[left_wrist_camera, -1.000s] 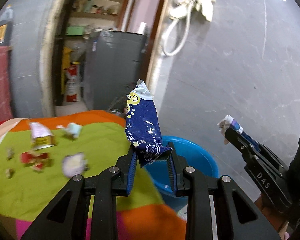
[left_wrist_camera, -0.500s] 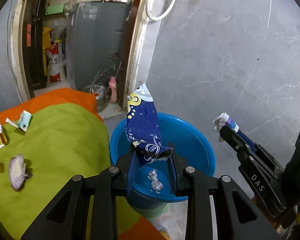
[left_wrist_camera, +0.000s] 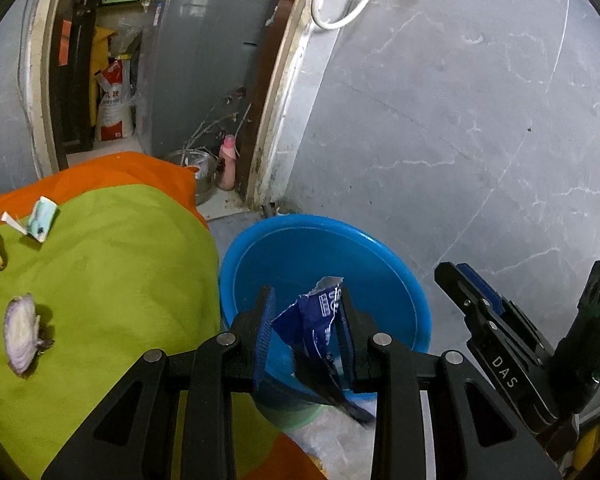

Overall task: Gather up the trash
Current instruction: 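Move both tools back over the blanket toward the stones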

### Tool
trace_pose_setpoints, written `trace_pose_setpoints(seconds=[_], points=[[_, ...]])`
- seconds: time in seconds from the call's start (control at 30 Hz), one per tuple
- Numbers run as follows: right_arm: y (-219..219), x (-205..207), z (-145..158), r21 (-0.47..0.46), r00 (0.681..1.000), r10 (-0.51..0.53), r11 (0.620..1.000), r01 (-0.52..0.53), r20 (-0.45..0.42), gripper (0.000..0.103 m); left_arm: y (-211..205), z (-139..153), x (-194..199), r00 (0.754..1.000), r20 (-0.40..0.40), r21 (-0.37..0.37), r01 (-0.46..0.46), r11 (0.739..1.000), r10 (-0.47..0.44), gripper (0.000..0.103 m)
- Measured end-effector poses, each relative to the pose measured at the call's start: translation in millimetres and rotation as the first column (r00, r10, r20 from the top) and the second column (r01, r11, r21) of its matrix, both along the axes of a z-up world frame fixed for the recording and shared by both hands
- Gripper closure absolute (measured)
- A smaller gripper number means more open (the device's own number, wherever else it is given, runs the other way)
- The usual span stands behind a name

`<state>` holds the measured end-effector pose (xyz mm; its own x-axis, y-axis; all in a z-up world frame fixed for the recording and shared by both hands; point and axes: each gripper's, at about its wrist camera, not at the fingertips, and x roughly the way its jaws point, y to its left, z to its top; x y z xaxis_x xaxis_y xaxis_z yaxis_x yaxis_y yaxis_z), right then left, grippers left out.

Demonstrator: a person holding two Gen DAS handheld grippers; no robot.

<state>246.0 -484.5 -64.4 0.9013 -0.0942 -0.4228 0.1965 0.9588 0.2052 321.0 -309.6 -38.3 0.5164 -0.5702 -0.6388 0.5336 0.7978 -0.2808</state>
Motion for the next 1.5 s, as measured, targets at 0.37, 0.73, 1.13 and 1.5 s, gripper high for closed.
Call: trace_pose_setpoints(seconds=[0.37, 0.73, 1.13, 1.5], points=[[12.7, -16.5, 22.8, -0.049, 0.997, -0.022, 0.998, 0.026, 0.075, 0.052, 21.1, 19.3, -8.7, 0.997, 0.053, -0.033, -0.053, 0.998, 0.055, 0.059], [42.3, -42.5, 58.9, -0.093, 0.986, 0.002, 0.996, 0.014, 0.169, 0.018, 75.4, 51.7, -39.2, 0.966, 0.177, -0.094, -0.174, 0.98, 0.188, 0.016], [99.9, -63.9, 92.4, -0.132, 0.966, 0.094, 0.989, -0.064, 0.24, 0.0, 165.4, 82.2, -87.7, 0.877, 0.315, -0.125, -0.341, 0.932, 0.363, 0.005], [171.6, -67.9, 101.5, -0.148, 0.945, 0.203, 0.974, -0.169, 0.258, 0.0, 240.7, 84.7, -118.4, 0.81, 0.35, -0.119, -0.46, 0.88, 0.47, 0.005]])
